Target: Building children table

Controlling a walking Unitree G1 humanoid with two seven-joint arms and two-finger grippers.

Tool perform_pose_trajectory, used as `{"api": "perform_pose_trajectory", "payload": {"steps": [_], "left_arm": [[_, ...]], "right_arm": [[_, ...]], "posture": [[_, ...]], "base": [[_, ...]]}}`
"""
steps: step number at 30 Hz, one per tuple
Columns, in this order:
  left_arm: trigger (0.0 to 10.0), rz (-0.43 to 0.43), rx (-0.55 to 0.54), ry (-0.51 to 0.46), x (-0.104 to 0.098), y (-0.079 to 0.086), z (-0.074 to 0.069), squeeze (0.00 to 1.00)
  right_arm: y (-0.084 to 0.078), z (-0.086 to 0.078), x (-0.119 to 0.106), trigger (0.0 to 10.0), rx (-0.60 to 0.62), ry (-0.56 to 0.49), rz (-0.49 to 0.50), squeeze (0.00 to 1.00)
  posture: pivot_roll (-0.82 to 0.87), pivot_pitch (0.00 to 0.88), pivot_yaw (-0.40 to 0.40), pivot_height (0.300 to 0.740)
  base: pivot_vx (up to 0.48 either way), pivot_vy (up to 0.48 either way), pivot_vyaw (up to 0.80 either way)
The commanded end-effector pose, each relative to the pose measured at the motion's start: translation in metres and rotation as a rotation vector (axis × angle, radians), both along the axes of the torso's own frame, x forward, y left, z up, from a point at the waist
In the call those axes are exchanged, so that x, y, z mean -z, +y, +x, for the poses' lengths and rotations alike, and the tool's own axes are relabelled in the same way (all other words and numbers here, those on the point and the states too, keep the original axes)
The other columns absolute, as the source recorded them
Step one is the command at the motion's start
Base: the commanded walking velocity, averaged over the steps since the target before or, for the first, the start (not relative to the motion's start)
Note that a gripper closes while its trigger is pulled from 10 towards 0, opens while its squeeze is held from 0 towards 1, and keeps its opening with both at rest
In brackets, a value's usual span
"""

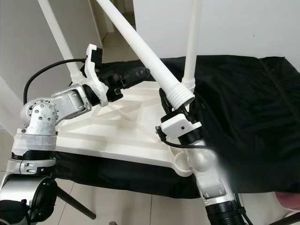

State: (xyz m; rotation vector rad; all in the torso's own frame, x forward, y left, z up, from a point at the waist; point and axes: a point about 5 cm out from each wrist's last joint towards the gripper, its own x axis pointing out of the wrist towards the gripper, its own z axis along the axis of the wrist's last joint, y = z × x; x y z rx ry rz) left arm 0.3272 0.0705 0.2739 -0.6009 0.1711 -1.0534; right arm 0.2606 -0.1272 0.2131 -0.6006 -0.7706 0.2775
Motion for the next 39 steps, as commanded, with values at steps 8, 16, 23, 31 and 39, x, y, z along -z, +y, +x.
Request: {"api": "perform_pose_trajectory", "payload": {"steps": [8,16,23,31,39], "left_arm": [[10.0,-0.143,0.151,0.107,-0.007,-0.004,0.005,0.00],[10.0,-0.214,0.108,0.207,-0.016,0.004,0.020,0.00],[10.0,-0.210,-0.007,0.280,-0.014,0.014,0.038,0.00],[10.0,-0.209,-0.140,0.369,-0.009,0.024,0.057,0.00],[0.0,-0.176,-0.220,0.419,0.000,0.034,0.064,0.00]], "right_arm": [[0.010,-0.012,0.005,10.0,-0.026,-0.031,-0.050,0.00],[0.010,-0.024,0.021,10.0,-0.008,-0.039,-0.107,0.00],[0.011,-0.035,0.032,10.0,-0.002,-0.038,-0.142,0.00],[0.008,-0.037,0.033,10.0,0.004,-0.056,-0.167,0.00],[0.007,-0.038,0.035,10.0,0.008,-0.062,-0.175,0.00]], "posture": [[-0.16,0.032,0.173,0.740],[-0.15,0.034,0.177,0.740],[-0.16,0.040,0.180,0.740],[-0.16,0.040,0.183,0.740],[-0.16,0.032,0.178,0.740]], "base": [[0.000,0.000,0.00],[0.000,0.000,0.00],[0.000,0.000,0.00],[0.000,0.000,0.00],[0.000,0.000,0.00]]}}
